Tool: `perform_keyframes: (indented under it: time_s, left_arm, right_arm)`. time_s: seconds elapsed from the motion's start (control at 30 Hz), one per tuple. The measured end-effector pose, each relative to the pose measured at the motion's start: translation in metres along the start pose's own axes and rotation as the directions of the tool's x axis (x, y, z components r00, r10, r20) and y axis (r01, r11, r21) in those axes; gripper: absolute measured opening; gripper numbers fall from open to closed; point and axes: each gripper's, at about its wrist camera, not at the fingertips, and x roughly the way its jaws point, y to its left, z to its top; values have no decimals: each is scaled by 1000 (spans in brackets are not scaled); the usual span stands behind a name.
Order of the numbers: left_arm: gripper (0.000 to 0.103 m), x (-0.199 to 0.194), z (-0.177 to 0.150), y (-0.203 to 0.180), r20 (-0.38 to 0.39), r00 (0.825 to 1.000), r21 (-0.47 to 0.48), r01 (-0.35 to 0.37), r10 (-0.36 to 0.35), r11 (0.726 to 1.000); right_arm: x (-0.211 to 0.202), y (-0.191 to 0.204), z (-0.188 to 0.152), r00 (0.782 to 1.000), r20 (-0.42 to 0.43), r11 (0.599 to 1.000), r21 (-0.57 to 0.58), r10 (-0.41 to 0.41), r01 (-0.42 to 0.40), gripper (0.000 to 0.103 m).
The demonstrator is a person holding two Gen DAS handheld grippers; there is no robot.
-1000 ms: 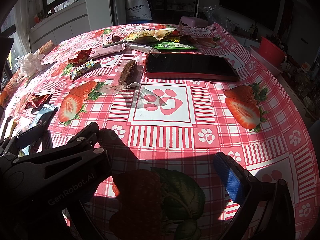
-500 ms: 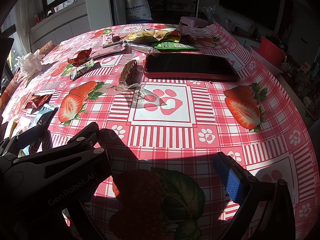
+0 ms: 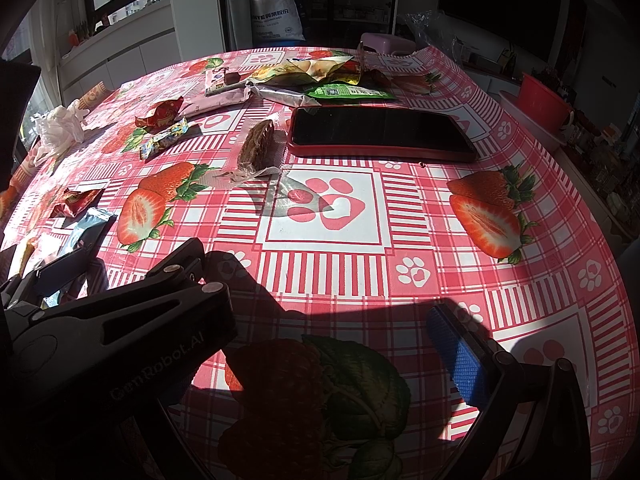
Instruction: Organize snacks
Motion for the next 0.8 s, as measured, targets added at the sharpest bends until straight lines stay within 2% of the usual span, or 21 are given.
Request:
perform_keyframes:
  time_s: [0.03,0.07,0.13,0.2,0.23,0.27,0.3,0.33,0.4,0.47,0.5,0.53,0.57,0.67,0.73,0.8]
  left_arm:
    - [103,0,1,-2,-12,1000,3,1,-1,1000]
    - [103,1,4,-5,-60,998,22,9,-8,1000]
    - [103,2,14,-7,-202,979,59,39,-26,997]
    - [103,6,25,-2,-340,940,76,39,-11,996]
    - [103,14,28,0,-455,890,113,20,34,993]
    - [103,18,29,6,-517,855,113,29,34,993]
    - [103,14,34,17,-534,845,94,49,8,994]
    - [103,5,38,29,-515,857,74,50,-5,996]
    - [103,-18,43,54,-461,887,79,20,19,997]
    - [103,-42,43,84,-397,914,121,-36,81,992]
    - [103,-51,39,101,-372,920,142,-70,119,987]
    - [103,-55,35,116,-365,919,153,-98,148,983]
    - [103,-57,27,135,-375,911,155,-123,173,980]
    - [103,-48,9,183,-456,871,127,-141,184,982]
    - [103,-39,-4,206,-478,858,108,-156,189,982]
    - [103,-27,-12,221,-505,842,85,-167,187,982]
  right_arm:
    - [0,0,0,1000,0,1000,0,0,0,103]
    - [0,0,0,1000,0,1000,0,0,0,103]
    - [0,-1,0,1000,0,1000,0,0,0,103]
    - [-1,-1,-1,1000,0,1000,1,4,-4,103]
    - [-1,1,-1,1000,0,1000,0,3,-3,103]
    - [0,1,-1,1000,0,1000,-1,3,-3,103]
    - [0,0,-1,1000,0,1000,-2,4,-4,103]
    - [0,1,-1,1000,-1,1000,-3,4,-4,103]
    - [0,1,-1,1000,0,1000,-2,2,-2,103]
    - [1,2,-1,1000,0,1000,-2,2,-2,103]
    - [1,2,-1,1000,0,1000,-1,3,-3,103]
    - [1,2,-1,1000,-1,1000,-1,2,-2,103]
    - [1,3,-1,1000,-3,1000,-1,2,-2,103]
    - [2,1,5,999,-53,1000,4,0,0,103]
    - [6,1,13,989,-149,1000,5,2,-2,103]
    - [11,0,21,966,-259,1000,-1,9,-10,103]
